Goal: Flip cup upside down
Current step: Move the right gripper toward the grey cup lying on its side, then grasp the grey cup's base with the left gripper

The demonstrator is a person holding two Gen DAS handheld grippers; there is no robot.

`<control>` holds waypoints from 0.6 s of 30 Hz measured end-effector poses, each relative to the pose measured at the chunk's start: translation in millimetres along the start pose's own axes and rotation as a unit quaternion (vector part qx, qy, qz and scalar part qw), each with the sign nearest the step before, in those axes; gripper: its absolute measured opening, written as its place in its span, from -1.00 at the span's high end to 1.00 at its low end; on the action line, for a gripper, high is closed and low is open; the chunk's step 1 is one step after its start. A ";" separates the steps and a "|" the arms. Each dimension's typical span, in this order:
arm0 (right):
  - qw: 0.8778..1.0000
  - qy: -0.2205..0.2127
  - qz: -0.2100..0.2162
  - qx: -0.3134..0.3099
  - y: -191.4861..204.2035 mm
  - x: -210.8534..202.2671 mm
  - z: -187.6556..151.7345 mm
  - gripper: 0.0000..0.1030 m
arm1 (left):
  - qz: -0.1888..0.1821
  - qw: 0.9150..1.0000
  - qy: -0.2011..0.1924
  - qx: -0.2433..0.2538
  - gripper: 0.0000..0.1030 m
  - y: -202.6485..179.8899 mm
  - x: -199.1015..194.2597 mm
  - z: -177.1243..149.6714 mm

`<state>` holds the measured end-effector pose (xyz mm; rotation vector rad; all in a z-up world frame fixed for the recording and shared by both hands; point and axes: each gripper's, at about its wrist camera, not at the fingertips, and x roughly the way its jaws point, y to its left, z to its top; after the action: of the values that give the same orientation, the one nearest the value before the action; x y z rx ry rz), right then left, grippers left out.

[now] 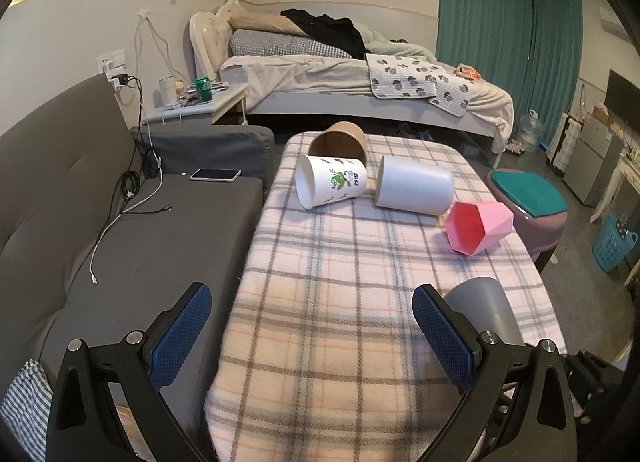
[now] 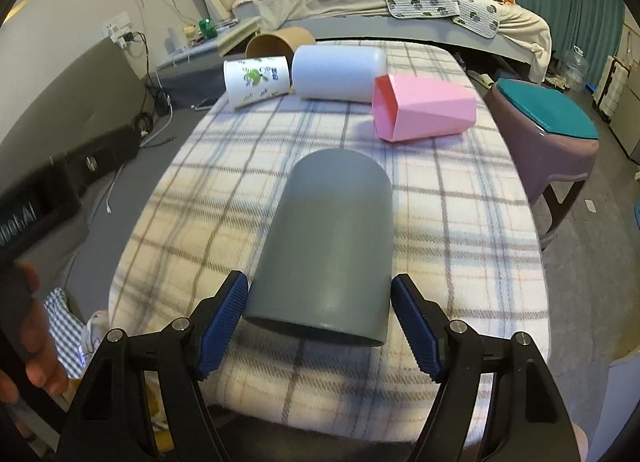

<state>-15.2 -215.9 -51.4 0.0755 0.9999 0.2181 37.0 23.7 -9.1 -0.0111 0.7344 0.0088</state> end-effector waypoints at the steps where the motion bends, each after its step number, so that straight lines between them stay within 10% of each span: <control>1: 1.000 -0.005 0.014 0.005 -2.5 -2.1 0.6 -0.53 | 0.002 1.000 0.001 0.004 -1.00 -1.9 0.8 0.4; 3: 0.999 -0.025 0.039 0.002 -5.3 -13.6 1.8 -0.82 | 0.006 1.000 0.004 0.009 -1.00 -4.0 2.2 0.8; 18: 0.995 -0.079 -0.060 0.029 -95.3 -49.9 30.0 -0.84 | -0.073 0.991 0.116 -0.001 -1.00 -73.7 34.6 13.3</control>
<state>-1.9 -318.5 -9.6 0.0835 0.8505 0.0727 72.5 -49.7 -21.9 -0.0685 0.9641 -0.1344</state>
